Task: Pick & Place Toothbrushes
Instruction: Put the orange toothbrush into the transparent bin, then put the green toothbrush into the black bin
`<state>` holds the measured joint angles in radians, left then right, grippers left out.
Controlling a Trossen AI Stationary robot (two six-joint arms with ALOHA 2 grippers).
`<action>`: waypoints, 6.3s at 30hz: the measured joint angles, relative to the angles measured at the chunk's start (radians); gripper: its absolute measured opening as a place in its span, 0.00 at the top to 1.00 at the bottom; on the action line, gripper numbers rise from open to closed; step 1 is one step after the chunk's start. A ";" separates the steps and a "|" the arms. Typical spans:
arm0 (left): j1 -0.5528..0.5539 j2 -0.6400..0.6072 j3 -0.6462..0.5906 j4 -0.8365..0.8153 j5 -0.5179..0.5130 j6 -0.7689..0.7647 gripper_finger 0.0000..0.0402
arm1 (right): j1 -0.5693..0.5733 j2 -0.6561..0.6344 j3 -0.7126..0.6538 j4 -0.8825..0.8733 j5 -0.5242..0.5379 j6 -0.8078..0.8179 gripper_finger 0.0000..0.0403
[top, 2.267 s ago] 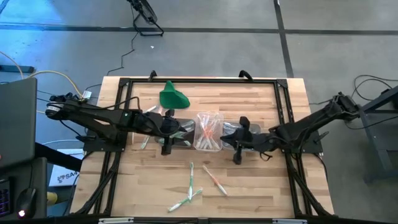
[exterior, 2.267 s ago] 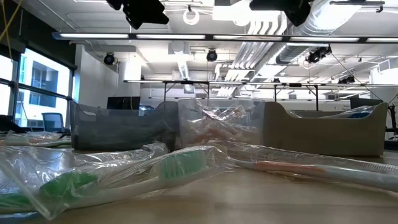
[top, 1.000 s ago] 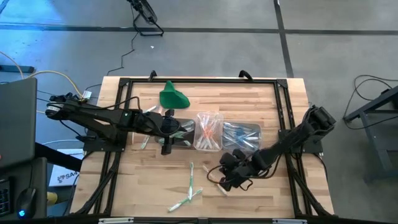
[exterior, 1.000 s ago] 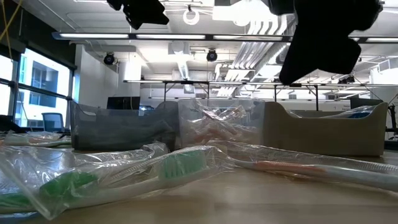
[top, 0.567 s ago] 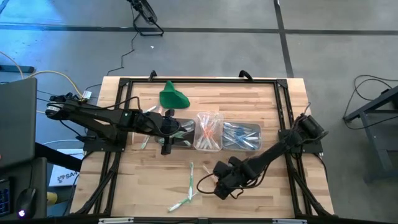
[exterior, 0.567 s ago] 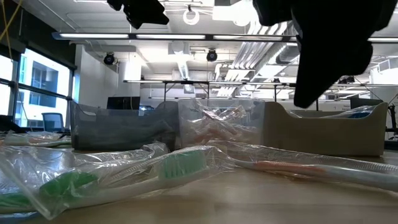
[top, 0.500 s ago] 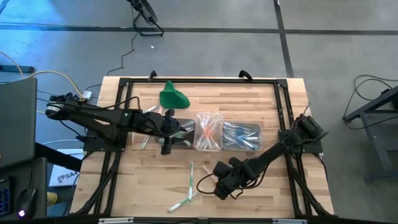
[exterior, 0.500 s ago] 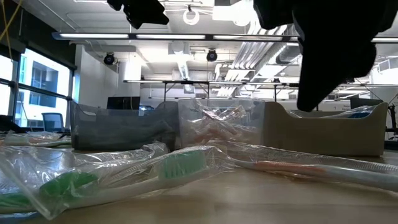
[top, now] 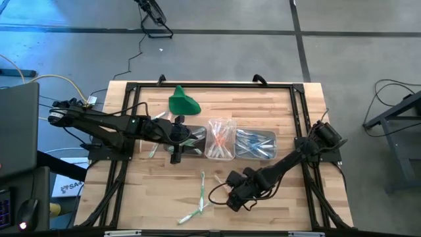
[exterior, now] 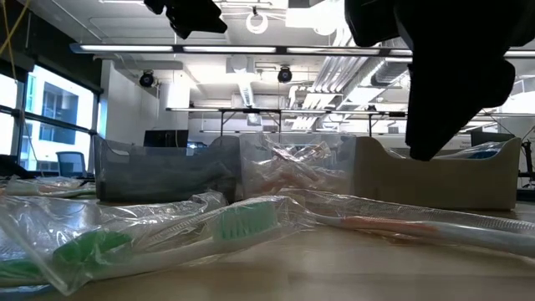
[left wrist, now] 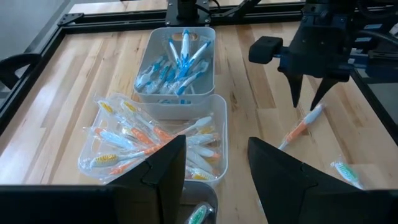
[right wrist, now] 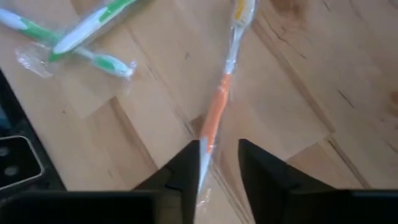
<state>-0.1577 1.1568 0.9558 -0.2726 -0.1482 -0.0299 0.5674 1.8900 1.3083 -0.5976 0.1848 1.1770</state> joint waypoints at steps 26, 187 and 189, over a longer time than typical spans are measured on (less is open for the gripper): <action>0.000 0.001 0.000 -0.024 0.000 0.000 0.58 | 0.009 0.142 0.002 0.092 0.029 0.006 0.68; 0.000 0.000 0.000 -0.060 0.006 -0.007 0.58 | -0.282 -0.334 -0.296 0.435 0.439 -0.414 0.94; 0.000 0.000 0.000 -0.060 0.012 -0.005 0.58 | -0.274 -0.353 -0.296 0.439 0.407 -0.445 0.96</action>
<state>-0.1575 1.1568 0.9562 -0.3325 -0.1361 -0.0353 0.2933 1.5370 1.0126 -0.1583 0.5920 0.7321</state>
